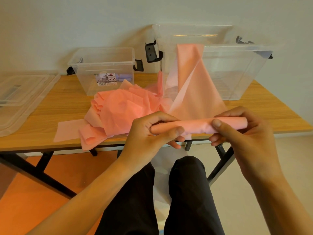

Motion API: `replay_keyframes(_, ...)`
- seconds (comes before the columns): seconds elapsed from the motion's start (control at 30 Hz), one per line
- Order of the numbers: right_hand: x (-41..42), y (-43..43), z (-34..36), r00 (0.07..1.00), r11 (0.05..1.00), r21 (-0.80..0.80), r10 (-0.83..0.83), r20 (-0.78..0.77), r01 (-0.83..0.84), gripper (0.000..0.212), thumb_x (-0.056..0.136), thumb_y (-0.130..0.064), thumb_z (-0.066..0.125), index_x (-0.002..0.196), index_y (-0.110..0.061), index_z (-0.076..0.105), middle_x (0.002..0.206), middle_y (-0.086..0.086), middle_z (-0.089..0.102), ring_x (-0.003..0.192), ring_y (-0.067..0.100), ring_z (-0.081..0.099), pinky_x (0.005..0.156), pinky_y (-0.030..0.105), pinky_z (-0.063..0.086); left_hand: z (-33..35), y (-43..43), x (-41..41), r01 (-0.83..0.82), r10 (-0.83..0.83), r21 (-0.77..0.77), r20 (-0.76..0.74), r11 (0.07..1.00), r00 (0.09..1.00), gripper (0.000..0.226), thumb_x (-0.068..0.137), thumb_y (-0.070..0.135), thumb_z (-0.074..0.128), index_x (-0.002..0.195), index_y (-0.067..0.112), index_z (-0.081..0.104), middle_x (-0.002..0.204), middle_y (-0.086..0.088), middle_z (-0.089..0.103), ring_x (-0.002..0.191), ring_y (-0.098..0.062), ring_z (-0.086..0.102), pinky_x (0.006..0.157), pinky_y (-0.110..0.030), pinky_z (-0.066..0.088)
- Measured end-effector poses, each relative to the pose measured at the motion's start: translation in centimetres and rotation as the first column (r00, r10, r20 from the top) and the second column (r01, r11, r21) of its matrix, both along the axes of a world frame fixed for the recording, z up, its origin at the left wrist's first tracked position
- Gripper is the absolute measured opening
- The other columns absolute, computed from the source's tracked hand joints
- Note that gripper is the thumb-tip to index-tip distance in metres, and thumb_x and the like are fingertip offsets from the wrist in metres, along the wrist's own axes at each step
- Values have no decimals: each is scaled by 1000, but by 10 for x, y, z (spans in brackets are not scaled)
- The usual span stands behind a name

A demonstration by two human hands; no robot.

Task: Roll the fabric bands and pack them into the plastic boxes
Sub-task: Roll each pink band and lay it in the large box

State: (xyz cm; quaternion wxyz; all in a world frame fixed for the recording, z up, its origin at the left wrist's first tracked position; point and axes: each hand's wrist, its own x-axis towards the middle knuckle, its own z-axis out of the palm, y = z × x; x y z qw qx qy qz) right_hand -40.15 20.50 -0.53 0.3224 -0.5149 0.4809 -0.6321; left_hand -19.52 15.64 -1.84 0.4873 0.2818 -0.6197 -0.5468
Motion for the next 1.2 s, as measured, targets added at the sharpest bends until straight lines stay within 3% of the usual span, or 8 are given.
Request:
replay_keyframes(0.17,-2,3,-1,998,998,-7,56,17,-56,37,70,-20,79,106,-15,70,98,11,72,77,29,73,60,30,61,0,-1,0,-31,31,-16,-10,999,999,16,77,13,75,92,9,72,76,-7,74,63,-24,73,58,-30,59)
replay_keyframes(0.27,-3,3,-2,997,997,-18,77,11,-77,34,70,-15,79,103,-10,70,100,12,73,80,28,74,61,28,61,1,-2,0,-56,55,-25,-31,998,998,19,78,11,73,95,5,68,73,-6,72,57,-24,70,53,-29,58)
replay_keyframes(0.47,-4,-2,4,999,999,-34,35,19,-34,30,72,-22,79,98,-10,69,90,12,76,74,29,76,62,29,61,8,-12,6,-18,20,-111,10,994,1000,32,75,-3,79,105,2,68,91,-8,72,78,-25,74,68,-35,61)
replay_keyframes(0.57,-5,-7,24,999,996,-74,43,-25,-45,28,73,-23,78,97,-10,69,88,13,76,74,29,75,62,29,61,29,-20,8,3,7,-201,47,980,999,30,78,-7,76,105,4,68,87,-6,74,73,-22,74,68,-32,60)
replay_keyframes(0.73,-9,-23,104,993,977,-202,41,-115,-63,26,78,-23,79,97,-10,68,89,11,75,73,29,75,62,30,60,111,-42,5,-8,23,-360,38,933,999,27,81,-7,74,105,2,66,75,-2,73,65,-18,72,63,-27,59)
replay_keyframes(0.93,-5,-48,225,985,939,-329,50,-168,-104,13,90,-16,76,96,-11,65,87,13,73,72,22,74,64,28,57,239,-66,9,-64,58,-525,-27,849,998,22,85,-1,76,105,1,68,87,-10,71,71,-23,72,69,-30,58)
replay_keyframes(1.1,5,-68,301,982,924,-341,132,-137,-172,9,92,-13,74,94,-9,65,79,7,73,72,16,72,66,22,56,313,-78,18,-80,37,-537,-91,840,995,19,85,0,76,101,3,67,85,-10,71,76,-24,71,70,-31,56)
replay_keyframes(1.2,9,-80,321,976,933,-294,185,-110,-210,18,91,-8,74,107,-1,67,82,9,72,75,15,72,68,21,57,324,-88,24,-81,41,-473,-93,878,995,14,87,3,74,98,1,65,86,-16,72,75,-24,71,70,-29,56)
